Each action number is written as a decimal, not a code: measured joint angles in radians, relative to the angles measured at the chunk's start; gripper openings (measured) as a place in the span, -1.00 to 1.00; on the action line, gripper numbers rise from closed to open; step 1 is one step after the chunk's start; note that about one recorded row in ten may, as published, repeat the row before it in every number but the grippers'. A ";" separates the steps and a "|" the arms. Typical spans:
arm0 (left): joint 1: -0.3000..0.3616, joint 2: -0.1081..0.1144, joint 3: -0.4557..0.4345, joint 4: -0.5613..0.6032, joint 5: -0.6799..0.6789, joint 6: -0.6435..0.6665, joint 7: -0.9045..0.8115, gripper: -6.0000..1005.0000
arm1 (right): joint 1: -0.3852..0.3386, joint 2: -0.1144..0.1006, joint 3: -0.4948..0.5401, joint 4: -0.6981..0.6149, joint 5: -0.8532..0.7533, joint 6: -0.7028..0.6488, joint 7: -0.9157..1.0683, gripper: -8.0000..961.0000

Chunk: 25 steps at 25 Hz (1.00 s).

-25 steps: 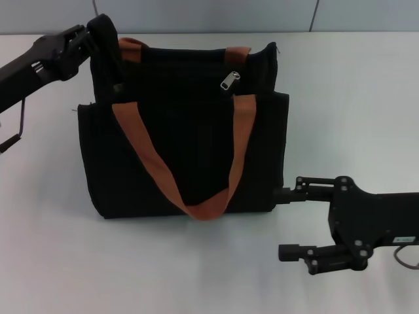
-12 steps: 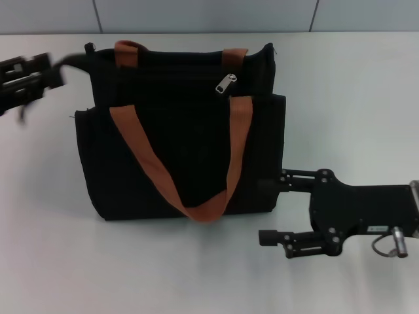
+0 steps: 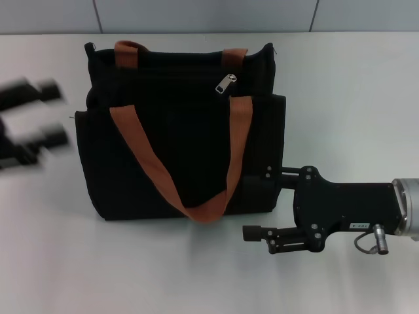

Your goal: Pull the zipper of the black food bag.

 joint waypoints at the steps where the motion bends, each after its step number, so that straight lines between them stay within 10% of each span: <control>1: 0.000 -0.013 0.040 -0.004 0.001 -0.001 0.031 0.57 | 0.000 0.000 0.000 0.001 0.000 0.001 -0.001 0.62; 11: 0.018 -0.151 0.144 -0.082 0.145 -0.072 0.327 0.60 | -0.020 -0.004 -0.003 0.001 0.000 0.004 -0.027 0.62; 25: 0.013 -0.151 0.156 -0.117 0.204 -0.130 0.339 0.60 | -0.026 -0.003 -0.008 0.004 -0.002 0.010 -0.028 0.62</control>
